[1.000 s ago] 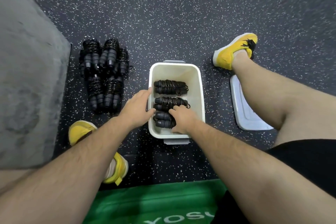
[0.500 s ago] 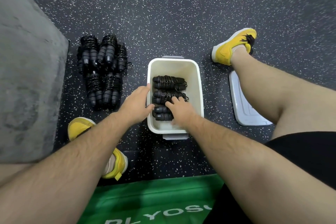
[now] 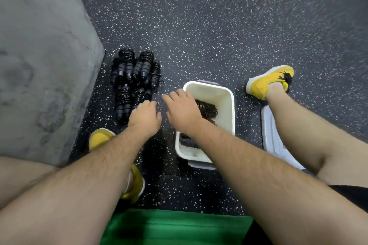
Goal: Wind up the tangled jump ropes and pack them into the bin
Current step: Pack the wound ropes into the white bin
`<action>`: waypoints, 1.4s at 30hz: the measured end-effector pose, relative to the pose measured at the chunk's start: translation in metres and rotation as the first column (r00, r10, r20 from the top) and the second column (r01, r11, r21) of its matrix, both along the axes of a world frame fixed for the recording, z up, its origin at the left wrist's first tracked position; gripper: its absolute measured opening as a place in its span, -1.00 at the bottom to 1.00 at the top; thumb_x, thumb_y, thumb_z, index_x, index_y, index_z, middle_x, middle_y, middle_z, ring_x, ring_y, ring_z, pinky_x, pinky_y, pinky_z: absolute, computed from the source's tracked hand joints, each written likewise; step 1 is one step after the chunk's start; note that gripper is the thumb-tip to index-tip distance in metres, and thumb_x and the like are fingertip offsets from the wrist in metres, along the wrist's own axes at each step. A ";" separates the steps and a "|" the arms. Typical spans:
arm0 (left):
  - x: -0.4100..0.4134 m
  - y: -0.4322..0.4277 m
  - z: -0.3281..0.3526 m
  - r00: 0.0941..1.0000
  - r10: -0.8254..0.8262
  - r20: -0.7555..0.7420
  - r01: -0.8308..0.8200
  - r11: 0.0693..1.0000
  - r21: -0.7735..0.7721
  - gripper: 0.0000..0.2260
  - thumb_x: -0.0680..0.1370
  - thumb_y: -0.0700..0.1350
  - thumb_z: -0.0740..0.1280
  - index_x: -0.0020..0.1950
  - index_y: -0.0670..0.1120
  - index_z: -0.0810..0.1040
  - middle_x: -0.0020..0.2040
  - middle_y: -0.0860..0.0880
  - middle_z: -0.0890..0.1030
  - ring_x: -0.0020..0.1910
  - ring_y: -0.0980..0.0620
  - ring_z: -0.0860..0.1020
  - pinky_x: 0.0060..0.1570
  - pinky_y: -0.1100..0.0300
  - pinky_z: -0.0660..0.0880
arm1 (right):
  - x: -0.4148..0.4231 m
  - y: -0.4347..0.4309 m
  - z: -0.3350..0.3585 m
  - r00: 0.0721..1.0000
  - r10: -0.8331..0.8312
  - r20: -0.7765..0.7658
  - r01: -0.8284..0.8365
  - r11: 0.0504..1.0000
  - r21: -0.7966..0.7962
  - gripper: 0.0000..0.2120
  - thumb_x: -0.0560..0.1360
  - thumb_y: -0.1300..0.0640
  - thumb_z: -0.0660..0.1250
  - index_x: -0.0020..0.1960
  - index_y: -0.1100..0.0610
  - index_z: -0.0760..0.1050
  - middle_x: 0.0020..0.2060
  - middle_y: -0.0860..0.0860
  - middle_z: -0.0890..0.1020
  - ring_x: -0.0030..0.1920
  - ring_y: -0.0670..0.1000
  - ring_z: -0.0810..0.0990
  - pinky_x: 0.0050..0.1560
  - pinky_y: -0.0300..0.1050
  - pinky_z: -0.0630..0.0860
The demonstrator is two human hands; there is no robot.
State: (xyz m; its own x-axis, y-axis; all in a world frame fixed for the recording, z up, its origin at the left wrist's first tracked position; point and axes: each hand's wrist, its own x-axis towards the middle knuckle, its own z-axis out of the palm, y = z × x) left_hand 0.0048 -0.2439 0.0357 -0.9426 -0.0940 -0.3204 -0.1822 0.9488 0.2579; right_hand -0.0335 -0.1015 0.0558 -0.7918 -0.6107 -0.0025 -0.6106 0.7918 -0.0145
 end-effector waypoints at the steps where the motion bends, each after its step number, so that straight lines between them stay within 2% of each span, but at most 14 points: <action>1: 0.000 -0.007 -0.004 1.000 0.015 0.022 -0.014 0.999 -0.043 -0.65 0.65 0.05 0.18 0.37 -0.09 0.40 0.27 -0.10 0.49 0.27 -0.12 0.49 0.19 -0.05 0.45 | -0.002 -0.013 -0.006 0.999 0.025 0.031 -0.025 1.000 0.001 -0.60 0.42 0.14 0.36 0.25 0.12 0.49 0.06 0.05 0.60 0.08 0.15 0.50 0.09 0.03 0.42; 7: 0.001 -0.038 -0.039 0.975 0.127 0.180 -0.105 0.986 -0.127 -0.53 0.65 0.08 0.20 0.50 -0.07 0.28 0.40 -0.12 0.42 0.38 -0.13 0.41 0.32 -0.01 0.38 | -0.015 -0.071 -0.044 0.903 -0.059 0.425 0.038 0.998 0.057 -0.46 0.54 0.11 0.29 0.48 0.10 0.25 0.25 0.15 0.47 0.23 0.22 0.47 0.20 0.09 0.43; 10: -0.002 -0.047 -0.054 0.948 0.233 0.219 -0.227 0.972 -0.053 -0.46 0.65 0.02 0.22 0.58 -0.11 0.19 0.47 -0.14 0.36 0.44 -0.15 0.36 0.36 -0.03 0.34 | -0.022 -0.087 -0.064 0.723 -0.210 0.658 0.273 0.962 0.008 -0.47 0.55 0.17 0.26 0.48 0.14 0.19 0.28 0.23 0.43 0.26 0.26 0.47 0.26 0.11 0.45; 13: -0.006 -0.050 -0.062 0.916 0.340 0.211 -0.361 0.930 0.069 -0.51 0.65 -0.06 0.22 0.56 -0.15 0.23 0.47 -0.16 0.34 0.43 -0.17 0.35 0.35 -0.03 0.34 | -0.032 -0.102 -0.078 0.523 -0.287 0.802 0.529 0.847 -0.042 -0.44 0.57 0.13 0.25 0.49 0.20 0.12 0.29 0.27 0.47 0.27 0.26 0.49 0.25 0.01 0.43; 18: -0.005 -0.053 -0.066 0.905 0.411 0.113 -0.426 0.866 0.261 -0.64 0.64 -0.14 0.23 0.44 -0.14 0.41 0.40 -0.11 0.40 0.32 -0.17 0.45 0.31 -0.06 0.41 | -0.042 -0.125 -0.101 0.196 -0.394 0.898 0.855 0.516 0.039 -0.39 0.49 -0.05 0.41 0.36 0.27 0.32 0.22 0.19 0.58 0.19 0.20 0.59 0.22 0.01 0.53; 21: -0.004 -0.055 -0.065 0.861 0.497 0.105 -0.500 0.793 0.348 -0.74 0.66 -0.09 0.25 0.33 -0.11 0.49 0.30 -0.05 0.45 0.19 -0.10 0.53 0.13 0.07 0.45 | -0.044 -0.122 -0.110 0.078 -0.336 0.939 0.882 0.463 0.092 -0.55 0.42 -0.09 0.48 0.12 0.24 0.56 -0.03 0.14 0.70 -0.09 0.15 0.71 -0.03 0.10 0.68; 23: -0.005 -0.056 -0.063 0.795 0.599 0.100 -0.578 0.695 0.427 -0.82 0.63 -0.01 0.31 0.16 -0.07 0.54 0.18 -0.02 0.51 0.07 -0.05 0.56 0.00 0.13 0.43 | -0.042 -0.115 -0.101 0.025 -0.270 0.963 0.893 0.439 0.100 -0.63 0.44 -0.02 0.49 0.07 0.22 0.55 -0.07 0.13 0.71 -0.13 0.14 0.72 -0.08 0.12 0.69; 25: -0.010 -0.056 -0.057 0.714 0.690 0.121 -0.629 0.555 0.544 -0.81 0.57 0.03 0.41 0.03 -0.06 0.52 0.08 -0.04 0.56 -0.03 -0.01 0.56 -0.09 0.15 0.42 | -0.039 -0.105 -0.082 0.073 -0.238 0.968 0.906 0.422 0.036 -0.58 0.42 0.06 0.50 0.17 0.15 0.42 0.00 0.10 0.66 -0.08 0.10 0.69 -0.05 0.08 0.68; 28: -0.018 -0.050 -0.039 0.653 0.735 0.185 -0.603 0.357 0.713 -0.74 0.50 -0.08 0.52 0.05 -0.07 0.48 0.07 -0.06 0.58 -0.05 0.05 0.56 -0.10 0.23 0.46 | -0.038 -0.087 -0.053 0.272 -0.210 0.939 0.895 0.415 -0.166 -0.44 0.40 0.10 0.53 0.29 0.12 0.33 0.00 0.00 0.60 -0.02 0.01 0.63 0.11 0.04 0.61; 33: -0.033 -0.029 0.000 0.727 0.624 0.287 -0.449 0.115 0.886 -0.71 0.50 -0.32 0.48 0.07 -0.02 0.49 0.07 -0.07 0.61 0.06 -0.05 0.60 0.16 0.01 0.56 | -0.029 -0.035 -0.001 0.491 -0.187 0.851 0.799 0.486 -0.354 -0.53 0.48 0.20 0.45 0.31 0.10 0.34 -0.02 -0.02 0.50 -0.13 -0.06 0.53 -0.10 -0.23 0.50; 35: -0.040 -0.018 0.013 0.758 0.588 0.282 -0.412 0.097 0.906 -0.72 0.52 -0.38 0.42 0.06 -0.02 0.54 0.06 -0.08 0.62 0.07 -0.05 0.59 0.21 -0.04 0.53 | -0.022 -0.011 0.017 0.607 -0.220 0.764 0.696 0.610 -0.377 -0.55 0.50 0.17 0.42 0.32 0.08 0.33 0.05 -0.01 0.50 -0.12 -0.08 0.52 -0.07 -0.20 0.52; 38: -0.045 0.000 0.030 0.824 0.504 0.260 -0.358 0.108 0.927 -0.71 0.52 -0.41 0.40 0.05 -0.03 0.58 0.06 -0.08 0.64 0.06 -0.01 0.61 0.11 0.07 0.58 | -0.017 0.028 0.035 0.952 -0.252 0.172 0.287 0.931 -0.227 -0.46 0.46 0.03 0.39 0.39 0.08 0.34 0.25 0.02 0.43 0.19 0.08 0.42 0.15 0.03 0.49; 40: -0.044 0.012 0.039 0.883 0.403 0.239 -0.320 0.146 0.936 -0.71 0.53 -0.43 0.38 0.05 -0.05 0.57 0.02 -0.04 0.64 0.00 0.05 0.61 -0.04 0.23 0.56 | -0.017 0.049 0.041 0.990 -0.136 -0.029 0.130 0.979 -0.155 -0.34 0.38 -0.05 0.40 0.43 0.08 0.36 0.34 0.04 0.42 0.26 0.15 0.38 0.24 0.06 0.42; 42: -0.042 0.022 0.042 0.928 0.303 0.217 -0.284 0.197 0.938 -0.72 0.54 -0.43 0.37 0.06 -0.05 0.56 0.02 -0.04 0.65 -0.01 0.06 0.60 -0.05 0.22 0.54 | -0.019 0.067 0.042 0.998 -0.066 -0.023 0.064 0.993 -0.097 -0.28 0.34 -0.11 0.42 0.46 0.04 0.37 0.38 0.00 0.45 0.34 0.17 0.36 0.33 0.08 0.35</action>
